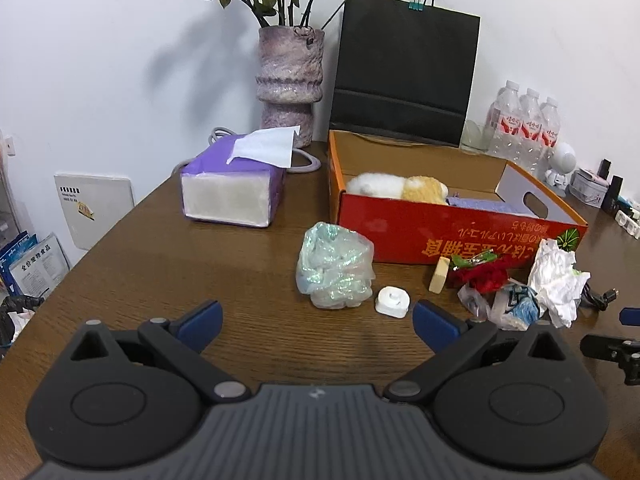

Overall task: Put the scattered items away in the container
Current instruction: 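Withdraw both grippers from the box toward the remaining items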

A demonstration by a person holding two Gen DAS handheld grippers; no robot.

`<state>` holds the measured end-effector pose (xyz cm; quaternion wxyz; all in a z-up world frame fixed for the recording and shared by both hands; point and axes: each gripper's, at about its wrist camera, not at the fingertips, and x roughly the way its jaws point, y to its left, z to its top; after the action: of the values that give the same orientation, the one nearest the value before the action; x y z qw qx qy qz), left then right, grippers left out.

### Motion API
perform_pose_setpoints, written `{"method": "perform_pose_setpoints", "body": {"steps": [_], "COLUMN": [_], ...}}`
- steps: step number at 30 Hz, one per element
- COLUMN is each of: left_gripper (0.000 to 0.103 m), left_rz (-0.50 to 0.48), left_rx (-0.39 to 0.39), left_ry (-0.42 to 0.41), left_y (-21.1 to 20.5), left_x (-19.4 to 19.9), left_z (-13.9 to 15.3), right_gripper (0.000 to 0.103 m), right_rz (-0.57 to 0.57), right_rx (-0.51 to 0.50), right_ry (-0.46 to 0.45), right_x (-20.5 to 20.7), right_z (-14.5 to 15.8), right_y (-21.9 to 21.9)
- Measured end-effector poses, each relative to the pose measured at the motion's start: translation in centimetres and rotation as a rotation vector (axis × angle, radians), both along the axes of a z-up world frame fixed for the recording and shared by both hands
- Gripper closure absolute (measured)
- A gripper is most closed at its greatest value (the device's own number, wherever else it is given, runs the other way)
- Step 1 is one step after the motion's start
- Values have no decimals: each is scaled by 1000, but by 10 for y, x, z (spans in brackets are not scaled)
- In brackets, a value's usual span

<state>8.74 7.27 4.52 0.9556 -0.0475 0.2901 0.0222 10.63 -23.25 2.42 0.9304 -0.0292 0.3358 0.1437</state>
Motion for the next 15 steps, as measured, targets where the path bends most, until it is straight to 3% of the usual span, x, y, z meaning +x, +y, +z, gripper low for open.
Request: {"method": "perform_pose_setpoints", "body": {"steps": [8, 15], "left_gripper": [0, 0], "left_rz": [13, 24], "left_rx": [-15, -31], "left_ry": [-15, 3], "left_y": [5, 8], "left_x": [16, 44], "left_z": [1, -6], "right_gripper": [0, 0], "right_rz": [-17, -72], "right_rx": [-12, 7], "right_ry": [-52, -33], "right_x": [19, 51], "right_z": [10, 3], "right_y": [14, 11]}}
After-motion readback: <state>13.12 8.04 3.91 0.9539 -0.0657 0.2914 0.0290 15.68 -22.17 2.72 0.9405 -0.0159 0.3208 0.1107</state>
